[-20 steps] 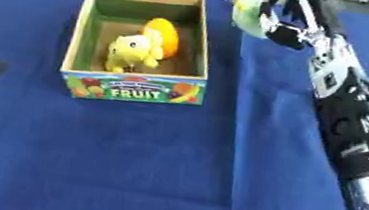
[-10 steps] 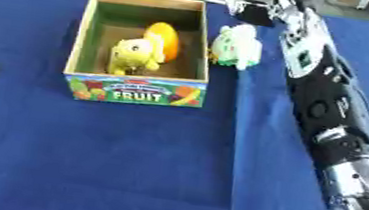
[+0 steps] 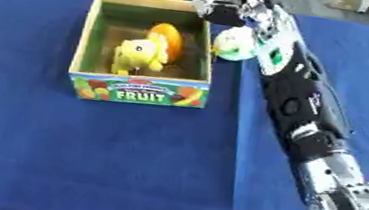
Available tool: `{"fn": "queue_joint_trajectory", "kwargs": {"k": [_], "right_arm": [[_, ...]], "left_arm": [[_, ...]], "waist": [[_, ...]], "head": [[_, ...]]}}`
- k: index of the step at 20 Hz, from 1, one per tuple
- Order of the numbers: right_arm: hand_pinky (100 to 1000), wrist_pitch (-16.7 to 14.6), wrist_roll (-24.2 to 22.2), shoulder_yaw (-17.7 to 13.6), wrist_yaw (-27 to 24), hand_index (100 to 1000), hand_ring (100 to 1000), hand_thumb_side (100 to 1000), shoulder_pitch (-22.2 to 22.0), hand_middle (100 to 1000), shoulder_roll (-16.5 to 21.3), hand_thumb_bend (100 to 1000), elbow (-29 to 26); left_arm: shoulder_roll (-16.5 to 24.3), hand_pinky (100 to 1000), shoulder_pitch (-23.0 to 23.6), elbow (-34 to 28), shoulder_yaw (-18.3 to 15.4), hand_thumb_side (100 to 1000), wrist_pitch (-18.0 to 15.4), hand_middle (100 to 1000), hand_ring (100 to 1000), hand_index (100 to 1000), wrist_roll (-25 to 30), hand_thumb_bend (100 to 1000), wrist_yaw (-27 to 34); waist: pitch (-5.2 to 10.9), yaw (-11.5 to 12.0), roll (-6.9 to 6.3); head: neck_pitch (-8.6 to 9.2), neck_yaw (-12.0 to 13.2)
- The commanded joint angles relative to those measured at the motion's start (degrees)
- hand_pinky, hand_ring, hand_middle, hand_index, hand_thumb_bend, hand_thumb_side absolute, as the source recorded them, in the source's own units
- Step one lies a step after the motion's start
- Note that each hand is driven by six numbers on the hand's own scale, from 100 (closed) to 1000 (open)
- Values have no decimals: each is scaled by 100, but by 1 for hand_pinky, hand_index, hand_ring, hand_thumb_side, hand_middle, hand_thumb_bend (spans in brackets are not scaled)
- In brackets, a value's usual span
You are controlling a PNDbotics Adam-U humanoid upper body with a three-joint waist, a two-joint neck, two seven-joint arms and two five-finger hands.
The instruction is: Pick up objects on the table and place them in the box.
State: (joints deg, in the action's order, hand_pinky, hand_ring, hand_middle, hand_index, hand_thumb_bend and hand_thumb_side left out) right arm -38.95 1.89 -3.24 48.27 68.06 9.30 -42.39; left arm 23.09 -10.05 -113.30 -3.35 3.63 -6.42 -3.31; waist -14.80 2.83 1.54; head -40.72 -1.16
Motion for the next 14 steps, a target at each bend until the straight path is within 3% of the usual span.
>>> {"fn": "queue_joint_trajectory", "kwargs": {"k": [1, 4, 14], "right_arm": [[590, -11, -233, -24, 221, 739, 815, 100, 96, 618, 151, 100, 33], [653, 50, -361, -155, 358, 812, 883, 100, 73, 730, 255, 100, 91], [716, 188, -668, -390, 684, 875, 942, 144, 28, 794, 641, 160, 230]], "left_arm": [[43, 554, -31, -108, -46, 100, -13, 527, 517, 710, 6, 788, 4], [37, 553, -10, -85, -56, 100, -7, 526, 517, 710, -1, 788, -11], [18, 554, 62, -8, -88, 100, 5, 526, 516, 710, -14, 791, -59]], "waist": [[124, -6, -25], [116, -25, -29], [115, -111, -39]], "head": [[25, 9], [30, 23], [19, 87]]}}
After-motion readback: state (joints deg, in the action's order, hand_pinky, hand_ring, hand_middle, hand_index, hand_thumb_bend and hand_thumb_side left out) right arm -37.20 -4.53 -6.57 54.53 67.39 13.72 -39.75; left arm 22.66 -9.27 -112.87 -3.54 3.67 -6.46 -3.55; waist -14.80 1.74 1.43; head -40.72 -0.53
